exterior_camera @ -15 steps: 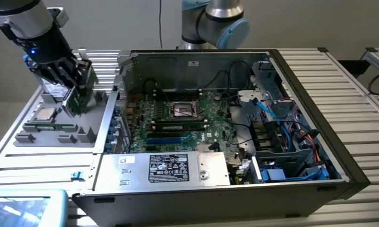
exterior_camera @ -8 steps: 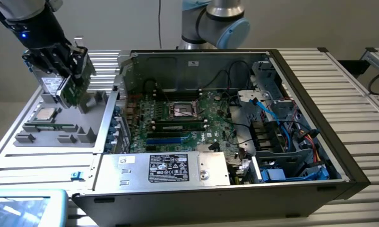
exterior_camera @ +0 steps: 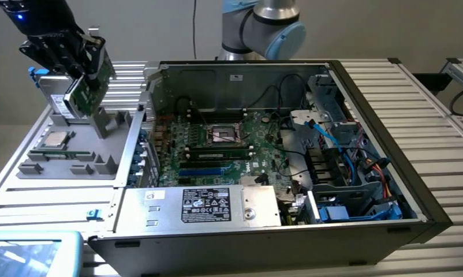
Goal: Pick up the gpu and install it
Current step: 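Pick up the gpu and move the gpu toward the slot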
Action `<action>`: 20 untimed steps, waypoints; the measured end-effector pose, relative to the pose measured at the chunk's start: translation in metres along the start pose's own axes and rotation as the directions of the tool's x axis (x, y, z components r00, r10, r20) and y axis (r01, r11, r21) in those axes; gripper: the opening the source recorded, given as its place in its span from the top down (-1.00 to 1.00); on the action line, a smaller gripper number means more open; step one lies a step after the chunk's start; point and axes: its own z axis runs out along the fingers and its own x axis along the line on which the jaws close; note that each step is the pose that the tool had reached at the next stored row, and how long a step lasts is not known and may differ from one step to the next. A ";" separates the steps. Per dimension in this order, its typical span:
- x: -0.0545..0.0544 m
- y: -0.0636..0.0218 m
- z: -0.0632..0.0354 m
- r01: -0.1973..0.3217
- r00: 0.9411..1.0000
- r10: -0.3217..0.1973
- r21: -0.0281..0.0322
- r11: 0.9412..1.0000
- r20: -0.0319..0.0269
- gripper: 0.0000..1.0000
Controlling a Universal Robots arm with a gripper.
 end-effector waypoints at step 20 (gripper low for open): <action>-0.058 0.0141 -0.0620 -0.003 1.000 0.003 0.000 1.000 -0.020 0.43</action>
